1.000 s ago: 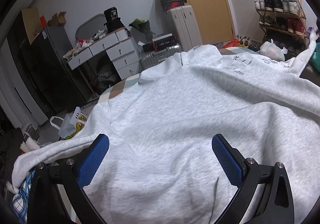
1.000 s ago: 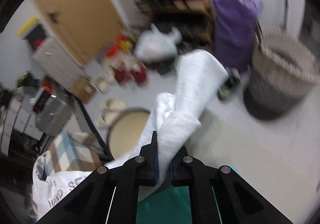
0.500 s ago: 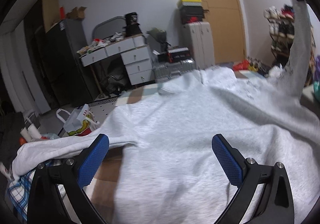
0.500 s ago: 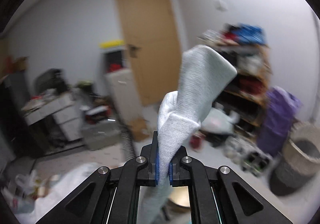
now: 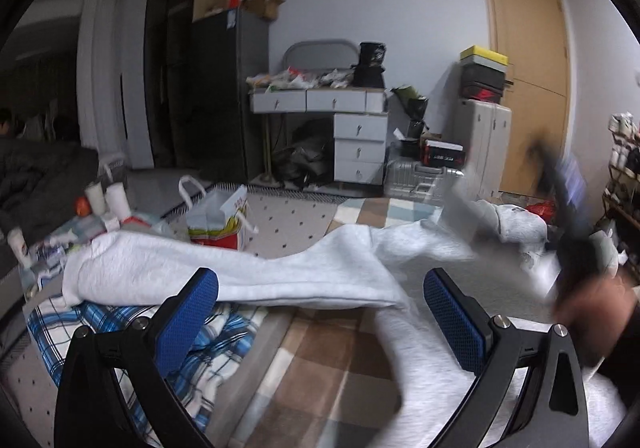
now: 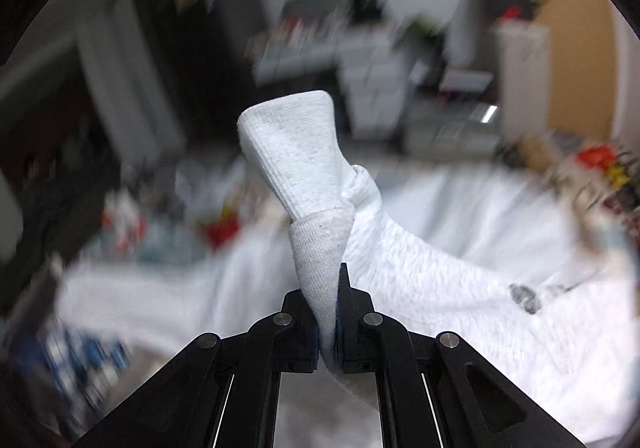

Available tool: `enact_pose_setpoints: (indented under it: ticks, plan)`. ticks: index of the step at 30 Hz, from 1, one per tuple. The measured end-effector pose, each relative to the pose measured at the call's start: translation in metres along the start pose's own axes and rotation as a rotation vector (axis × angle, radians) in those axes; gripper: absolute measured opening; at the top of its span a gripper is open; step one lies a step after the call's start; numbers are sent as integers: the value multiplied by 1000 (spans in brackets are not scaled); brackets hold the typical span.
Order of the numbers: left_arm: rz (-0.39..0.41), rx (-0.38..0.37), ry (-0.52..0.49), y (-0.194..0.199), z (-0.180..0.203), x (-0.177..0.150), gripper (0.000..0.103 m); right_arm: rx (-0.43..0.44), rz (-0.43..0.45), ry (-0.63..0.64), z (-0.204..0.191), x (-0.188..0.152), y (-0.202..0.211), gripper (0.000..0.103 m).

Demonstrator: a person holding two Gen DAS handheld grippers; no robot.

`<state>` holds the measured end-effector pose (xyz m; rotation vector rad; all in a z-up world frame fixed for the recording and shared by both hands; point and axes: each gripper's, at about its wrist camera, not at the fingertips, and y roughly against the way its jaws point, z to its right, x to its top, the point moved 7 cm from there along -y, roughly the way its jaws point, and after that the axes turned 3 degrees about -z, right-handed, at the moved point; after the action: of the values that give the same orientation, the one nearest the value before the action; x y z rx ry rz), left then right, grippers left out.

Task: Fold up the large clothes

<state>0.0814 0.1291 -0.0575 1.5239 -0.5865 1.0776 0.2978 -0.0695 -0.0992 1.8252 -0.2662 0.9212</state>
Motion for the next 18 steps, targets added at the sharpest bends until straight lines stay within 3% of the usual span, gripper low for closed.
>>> enact_pose_setpoints:
  ticks: [4, 6, 8, 10, 12, 15, 16, 18]
  plan:
    - [-33, 2, 50, -15, -7, 1, 100, -51, -208, 82, -31, -77, -80, 7]
    - [-42, -8, 58, -22, -4, 3, 100, -73, -184, 120, -36, -94, -81, 10]
    - [-47, -4, 46, -26, 0, 4, 100, -48, -172, 80, -35, -96, -69, 17]
    - [-66, -9, 31, -33, 7, 2, 100, 30, -164, 8, -28, -102, -48, 41]
    - [-91, -40, 16, -38, 12, -2, 100, 94, -95, -68, -28, -112, -11, 58]
    - [-123, -72, -47, -45, 24, -4, 100, 126, 1, -143, -24, -122, 56, 67]
    - [-133, -74, -68, -49, 31, -3, 100, 137, 29, -149, -22, -129, 77, 81]
    - [-175, -103, -125, -57, 56, 4, 101, 74, 106, -174, -17, -139, 118, 92]
